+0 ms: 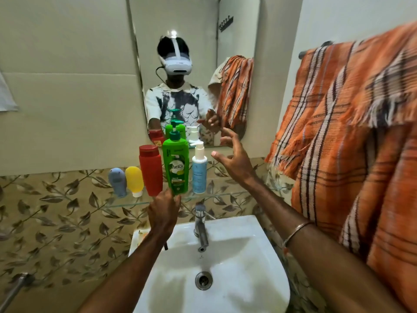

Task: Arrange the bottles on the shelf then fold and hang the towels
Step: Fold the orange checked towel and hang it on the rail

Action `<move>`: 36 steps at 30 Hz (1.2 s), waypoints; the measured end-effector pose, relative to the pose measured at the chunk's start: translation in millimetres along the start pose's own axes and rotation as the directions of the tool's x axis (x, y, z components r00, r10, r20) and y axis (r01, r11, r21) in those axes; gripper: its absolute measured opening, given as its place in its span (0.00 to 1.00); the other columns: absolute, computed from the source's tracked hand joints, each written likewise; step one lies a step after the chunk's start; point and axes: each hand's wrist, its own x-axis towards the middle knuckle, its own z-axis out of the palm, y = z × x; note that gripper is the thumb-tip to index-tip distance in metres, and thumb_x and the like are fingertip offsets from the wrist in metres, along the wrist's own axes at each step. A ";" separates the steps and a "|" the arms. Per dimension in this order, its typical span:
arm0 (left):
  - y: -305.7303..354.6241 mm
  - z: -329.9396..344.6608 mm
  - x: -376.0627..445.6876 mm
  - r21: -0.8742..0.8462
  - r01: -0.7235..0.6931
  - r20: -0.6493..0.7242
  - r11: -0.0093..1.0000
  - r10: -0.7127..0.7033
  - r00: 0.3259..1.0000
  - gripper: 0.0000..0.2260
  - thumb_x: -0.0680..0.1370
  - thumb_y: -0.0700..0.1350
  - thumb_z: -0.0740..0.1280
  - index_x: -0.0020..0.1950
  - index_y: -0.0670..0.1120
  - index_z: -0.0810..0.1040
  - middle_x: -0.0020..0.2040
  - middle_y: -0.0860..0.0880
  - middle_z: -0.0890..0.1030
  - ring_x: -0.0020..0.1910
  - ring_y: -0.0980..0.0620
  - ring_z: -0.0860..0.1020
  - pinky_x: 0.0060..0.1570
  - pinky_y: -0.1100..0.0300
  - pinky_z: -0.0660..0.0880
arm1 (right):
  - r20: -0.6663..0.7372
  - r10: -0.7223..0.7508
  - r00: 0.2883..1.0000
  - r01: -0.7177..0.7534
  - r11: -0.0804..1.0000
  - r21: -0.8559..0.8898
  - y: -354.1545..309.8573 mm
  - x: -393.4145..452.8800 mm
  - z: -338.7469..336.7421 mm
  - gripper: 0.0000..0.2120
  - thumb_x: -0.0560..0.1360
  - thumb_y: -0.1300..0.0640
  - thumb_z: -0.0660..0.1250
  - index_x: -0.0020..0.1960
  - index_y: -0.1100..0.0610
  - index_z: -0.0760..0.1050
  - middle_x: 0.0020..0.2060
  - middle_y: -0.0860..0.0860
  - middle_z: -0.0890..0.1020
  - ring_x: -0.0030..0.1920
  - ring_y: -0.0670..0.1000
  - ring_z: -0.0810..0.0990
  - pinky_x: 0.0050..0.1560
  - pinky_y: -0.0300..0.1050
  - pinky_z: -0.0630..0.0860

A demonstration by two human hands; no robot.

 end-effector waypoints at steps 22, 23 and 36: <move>284.2 -111.0 -5.0 -0.929 -0.194 0.082 0.317 0.684 0.725 0.22 0.79 0.58 0.62 0.68 0.47 0.70 0.58 0.47 0.80 0.53 0.47 0.82 0.49 0.53 0.83 | -0.514 -0.383 0.767 0.137 0.881 -0.453 -140.1 -102.5 -133.9 0.17 0.77 0.61 0.68 0.65 0.57 0.73 0.53 0.49 0.81 0.55 0.46 0.80 0.58 0.46 0.80; 289.5 -107.7 -7.1 -0.927 -0.176 0.091 0.331 0.653 0.752 0.21 0.79 0.58 0.62 0.64 0.46 0.73 0.54 0.47 0.81 0.51 0.45 0.83 0.46 0.52 0.83 | -0.507 -0.387 0.770 0.132 0.875 -0.466 -141.5 -106.2 -138.1 0.16 0.78 0.61 0.68 0.65 0.57 0.73 0.53 0.50 0.81 0.55 0.46 0.80 0.58 0.45 0.80; 249.4 -135.2 -9.3 -0.955 -0.120 0.051 0.272 0.549 0.834 0.08 0.82 0.39 0.61 0.55 0.41 0.80 0.46 0.47 0.81 0.45 0.49 0.81 0.40 0.59 0.80 | -0.681 -0.255 0.686 0.038 0.948 -0.317 -153.5 -111.6 -143.0 0.19 0.77 0.56 0.70 0.65 0.59 0.72 0.56 0.51 0.78 0.54 0.44 0.78 0.53 0.32 0.76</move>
